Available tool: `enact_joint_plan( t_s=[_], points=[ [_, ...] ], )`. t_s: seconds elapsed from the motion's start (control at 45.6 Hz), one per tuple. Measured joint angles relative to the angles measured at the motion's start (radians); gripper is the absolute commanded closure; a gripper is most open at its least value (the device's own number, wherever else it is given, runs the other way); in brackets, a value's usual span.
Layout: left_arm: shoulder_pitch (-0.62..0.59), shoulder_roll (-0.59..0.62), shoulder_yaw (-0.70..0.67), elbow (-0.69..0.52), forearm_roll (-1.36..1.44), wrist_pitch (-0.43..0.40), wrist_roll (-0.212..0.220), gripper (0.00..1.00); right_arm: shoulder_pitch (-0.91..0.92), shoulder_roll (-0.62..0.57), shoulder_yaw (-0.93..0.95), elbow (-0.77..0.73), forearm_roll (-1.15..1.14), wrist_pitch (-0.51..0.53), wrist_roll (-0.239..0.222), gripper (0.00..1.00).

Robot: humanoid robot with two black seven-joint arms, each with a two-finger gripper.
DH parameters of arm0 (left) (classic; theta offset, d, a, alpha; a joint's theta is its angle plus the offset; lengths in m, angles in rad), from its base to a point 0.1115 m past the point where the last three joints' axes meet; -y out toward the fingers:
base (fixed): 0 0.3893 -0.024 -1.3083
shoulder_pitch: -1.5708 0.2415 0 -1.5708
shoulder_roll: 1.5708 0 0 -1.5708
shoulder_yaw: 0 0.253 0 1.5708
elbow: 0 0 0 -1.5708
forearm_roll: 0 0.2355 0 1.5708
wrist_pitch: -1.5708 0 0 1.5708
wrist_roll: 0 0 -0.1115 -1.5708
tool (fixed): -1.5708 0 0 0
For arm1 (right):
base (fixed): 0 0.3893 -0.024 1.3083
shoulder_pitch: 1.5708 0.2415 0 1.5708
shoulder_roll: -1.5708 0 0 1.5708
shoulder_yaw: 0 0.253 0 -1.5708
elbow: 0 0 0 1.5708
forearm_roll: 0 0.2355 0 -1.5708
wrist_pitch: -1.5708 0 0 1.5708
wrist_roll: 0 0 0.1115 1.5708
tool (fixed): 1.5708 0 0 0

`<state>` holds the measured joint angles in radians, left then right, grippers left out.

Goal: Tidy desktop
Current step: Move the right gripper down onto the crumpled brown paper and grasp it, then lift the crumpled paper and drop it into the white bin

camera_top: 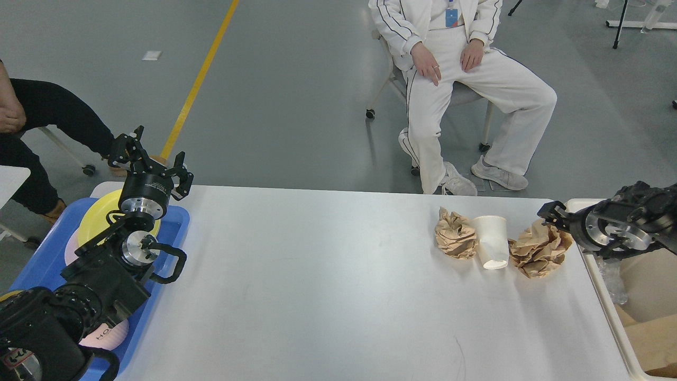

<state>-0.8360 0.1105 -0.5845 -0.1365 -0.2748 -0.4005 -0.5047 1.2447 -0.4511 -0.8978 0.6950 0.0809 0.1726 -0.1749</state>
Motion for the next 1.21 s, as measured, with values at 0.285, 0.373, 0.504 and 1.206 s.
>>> enact_joint_plan(
  t_s=[0.285, 0.373, 0.504, 1.206],
  points=[
    [0.000, 0.000, 0.000, 0.000, 0.000, 0.000, 0.000, 0.04, -0.098, 0.077, 0.035, -0.137, 0.036, -0.022, 0.000, 0.00],
    [0.000, 0.000, 0.000, 0.000, 0.000, 0.000, 0.000, 0.04, -0.126, 0.106, 0.037, -0.186, 0.038, -0.022, 0.000, 0.00],
    [0.000, 0.000, 0.000, 0.000, 0.000, 0.000, 0.000, 0.04, -0.152, 0.139, 0.038, -0.226, 0.041, -0.023, 0.000, 0.00],
    [0.000, 0.000, 0.000, 0.000, 0.000, 0.000, 0.000, 0.04, -0.216, 0.216, -0.025, -0.233, 0.038, -0.049, -0.016, 1.00]
  ],
)
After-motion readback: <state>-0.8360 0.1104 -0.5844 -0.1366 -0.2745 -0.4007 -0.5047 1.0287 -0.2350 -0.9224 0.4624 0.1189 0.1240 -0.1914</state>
